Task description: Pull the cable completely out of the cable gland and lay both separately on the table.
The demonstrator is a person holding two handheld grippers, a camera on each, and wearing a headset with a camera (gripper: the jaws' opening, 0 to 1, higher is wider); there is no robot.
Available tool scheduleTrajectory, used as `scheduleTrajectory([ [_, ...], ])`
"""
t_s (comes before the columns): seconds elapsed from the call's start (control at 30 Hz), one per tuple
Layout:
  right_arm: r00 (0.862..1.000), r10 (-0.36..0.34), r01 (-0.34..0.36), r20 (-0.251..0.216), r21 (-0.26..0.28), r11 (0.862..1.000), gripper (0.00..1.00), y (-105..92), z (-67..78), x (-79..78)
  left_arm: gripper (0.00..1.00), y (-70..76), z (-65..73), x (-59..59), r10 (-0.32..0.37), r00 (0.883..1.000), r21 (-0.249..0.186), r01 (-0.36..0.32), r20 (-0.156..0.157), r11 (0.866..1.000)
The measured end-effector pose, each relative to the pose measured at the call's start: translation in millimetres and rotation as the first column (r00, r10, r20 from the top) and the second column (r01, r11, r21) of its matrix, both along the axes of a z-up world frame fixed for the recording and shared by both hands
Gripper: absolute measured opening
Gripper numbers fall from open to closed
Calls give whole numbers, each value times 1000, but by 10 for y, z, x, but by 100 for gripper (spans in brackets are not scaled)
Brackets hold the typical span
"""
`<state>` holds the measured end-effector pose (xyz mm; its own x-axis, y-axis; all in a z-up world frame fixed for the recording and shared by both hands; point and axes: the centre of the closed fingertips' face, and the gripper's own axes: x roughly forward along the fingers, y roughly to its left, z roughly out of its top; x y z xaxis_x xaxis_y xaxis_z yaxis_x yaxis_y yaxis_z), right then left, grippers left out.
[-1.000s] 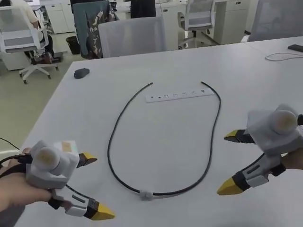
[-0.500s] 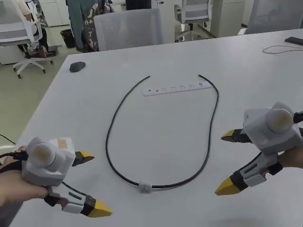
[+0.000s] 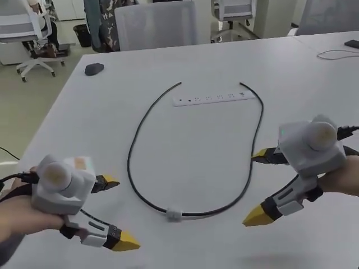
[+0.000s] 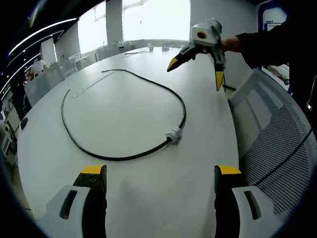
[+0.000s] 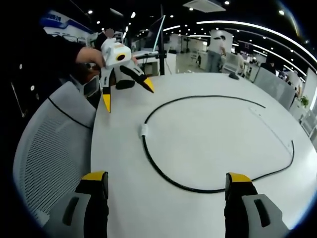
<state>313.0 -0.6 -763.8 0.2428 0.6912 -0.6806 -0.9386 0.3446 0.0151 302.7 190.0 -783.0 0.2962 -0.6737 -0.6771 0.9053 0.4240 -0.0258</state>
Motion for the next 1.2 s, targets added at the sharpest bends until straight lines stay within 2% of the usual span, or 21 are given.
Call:
scheduleTrajectory([
  [0.1, 1000, 24, -24, -5, 2, 1000, 99, 119, -7, -9, 96, -8, 2, -8, 7, 1000, -8, -7, 3, 1000],
  [0.2, 999, 45, -45, -2, 25, 999, 95, 262, 13, -3, 96, -9, -5, -22, 14, 1000, -15, -14, -3, 1000],
  [0.27, 997, 47, -53, 57, 105, 993, 90, 462, 118, 26, 95, -41, 28, -55, 14, 1000, -30, -14, 4, 999],
  [0.3, 998, 51, -57, 46, 141, 988, 89, 564, 141, -19, 94, -61, 56, -69, 16, 1000, -40, -16, 7, 999],
  [0.33, 998, 55, -60, 40, 149, 987, 87, 611, 135, -41, 91, -86, 109, -85, 18, 1000, -53, -17, 14, 998],
  [0.4, 997, 65, -70, 35, 141, 988, 83, 686, 84, -71, 89, -103, 192, -53, 22, 999, -78, -19, 41, 997],
  [0.47, 995, 83, -89, 51, 125, 988, 75, 767, 15, -86, 89, -122, 274, -45, 49, 998, -108, -44, 43, 993],
  [0.53, 990, 95, -109, 109, 133, 985, 67, 850, 9, -49, 89, -128, 311, -43, 77, 997, -134, -72, 29, 988],
  [0.57, 989, 96, -110, 113, 132, 985, 63, 886, -5, -45, 90, -129, 317, -42, 81, 996, -138, -76, 29, 988],
  [0.63, 988, 103, -117, 117, 127, 985, 52, 945, -38, -29, 93, -160, 349, -57, 82, 995, -157, -73, 50, 985],
  [0.73, 986, 130, -142, 107, 123, 982, 43, 1040, -89, -62, 92, -138, 275, -136, 61, 998, -122, -57, 27, 991],
  [0.77, 983, 141, -155, 116, 116, 981, 43, 1062, -118, -71, 93, -129, 261, -141, 62, 998, -117, -58, 27, 991],
  [0.83, 981, 165, -174, 103, 91, 981, 35, 1094, -215, -105, 92, -97, 223, -155, 60, 998, -101, -57, 25, 993],
  [0.93, 978, 177, -184, 107, 58, 981, 22, 1134, -320, -123, 91, -81, 203, -157, 78, 997, -109, -76, 14, 991],
  [1.0, 980, 175, -181, 92, 57, 982, 20, 1170, -381, -106, 91, -84, 195, -163, 85, 996, -115, -83, 11, 990],
  [1.07, 981, 173, -178, 85, 52, 983, 20, 1190, -436, -67, 95, -90, 196, -162, 101, 995, -117, -98, 17, 988],
  [1.1, 985, 151, -156, 79, 57, 986, 18, 1192, -455, -31, 96, -90, 200, -177, 98, 995, -112, -95, 19, 989],
  [1.13, 987, 142, -147, 73, 65, 987, 16, 1196, -465, -19, 95, -86, 205, -190, 95, 995, -113, -93, 15, 989],
  [1.17, 990, 132, -135, 47, 78, 988, 14, 1205, -470, -39, 94, -76, 203, -193, 99, 995, -113, -97, 11, 989],
  [1.2, 991, 126, -129, 50, 75, 989, 13, 1203, -472, -37, 94, -67, 200, -192, 103, 995, -112, -101, 12, 989],
])
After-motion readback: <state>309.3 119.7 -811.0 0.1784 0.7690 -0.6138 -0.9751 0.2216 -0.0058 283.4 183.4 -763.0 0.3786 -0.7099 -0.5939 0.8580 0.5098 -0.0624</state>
